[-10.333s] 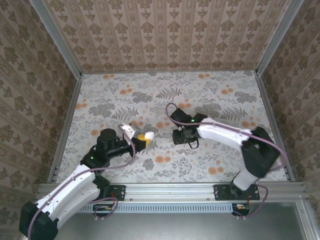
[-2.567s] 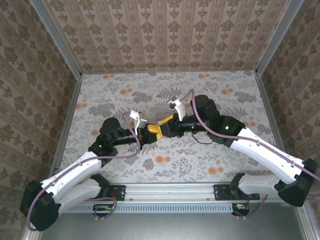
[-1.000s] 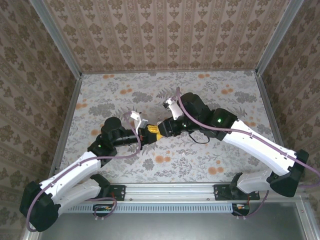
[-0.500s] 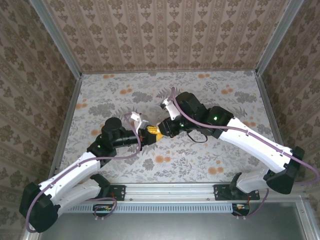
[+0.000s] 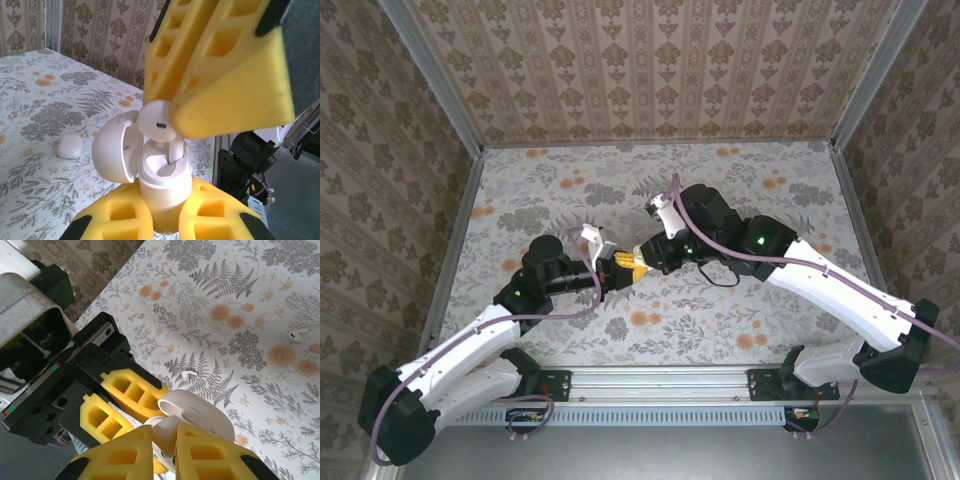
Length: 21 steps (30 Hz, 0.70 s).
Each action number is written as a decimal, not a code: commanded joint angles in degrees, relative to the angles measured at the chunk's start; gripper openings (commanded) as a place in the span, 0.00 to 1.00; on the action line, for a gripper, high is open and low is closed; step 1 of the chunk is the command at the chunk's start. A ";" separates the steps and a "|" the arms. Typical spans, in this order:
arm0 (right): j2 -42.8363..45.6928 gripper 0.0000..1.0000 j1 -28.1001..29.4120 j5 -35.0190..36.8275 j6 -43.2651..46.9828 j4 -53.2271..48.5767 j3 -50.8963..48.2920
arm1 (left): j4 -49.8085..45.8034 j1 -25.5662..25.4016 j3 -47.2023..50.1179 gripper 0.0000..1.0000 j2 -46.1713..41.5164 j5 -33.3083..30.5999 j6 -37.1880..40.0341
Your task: Insert the wireless bluetooth earbuds into the charging case
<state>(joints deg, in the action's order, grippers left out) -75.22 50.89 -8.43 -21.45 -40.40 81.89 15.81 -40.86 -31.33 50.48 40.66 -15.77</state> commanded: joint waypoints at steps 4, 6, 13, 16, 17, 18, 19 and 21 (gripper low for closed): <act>2.81 0.15 0.21 3.93 -1.56 0.72 -0.95 | 1.53 -0.44 -0.48 0.00 -1.54 0.19 1.37; 2.80 0.15 0.17 4.12 -1.90 0.35 -1.02 | 1.50 -0.44 -0.47 0.00 -1.59 -0.01 1.42; 2.86 0.14 0.25 3.97 -3.33 0.83 -2.43 | 1.62 -0.45 -0.61 0.00 -1.47 -0.28 1.44; 2.52 0.14 0.21 3.31 -4.09 1.38 -2.63 | 1.59 -0.40 -0.66 0.00 -1.49 -0.32 1.45; 2.32 0.14 0.25 3.09 -4.26 1.38 -2.61 | 1.66 -0.40 -0.64 0.00 -1.44 -0.31 1.51; 2.19 0.14 0.18 2.83 -4.47 1.38 -2.69 | 1.60 -0.43 -0.64 0.00 -1.49 -0.38 1.44; 2.13 0.14 0.20 2.64 -4.79 1.44 -2.76 | 1.62 -0.47 -0.62 0.00 -1.44 -0.39 1.44; 1.96 0.14 0.25 2.38 -5.30 1.42 -2.79 | 1.60 -0.45 -0.65 0.00 -1.37 -0.41 1.53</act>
<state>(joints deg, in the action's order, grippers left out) -73.34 50.89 -5.72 -24.99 -39.35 80.03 15.59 -40.86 -31.33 49.84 40.49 -15.38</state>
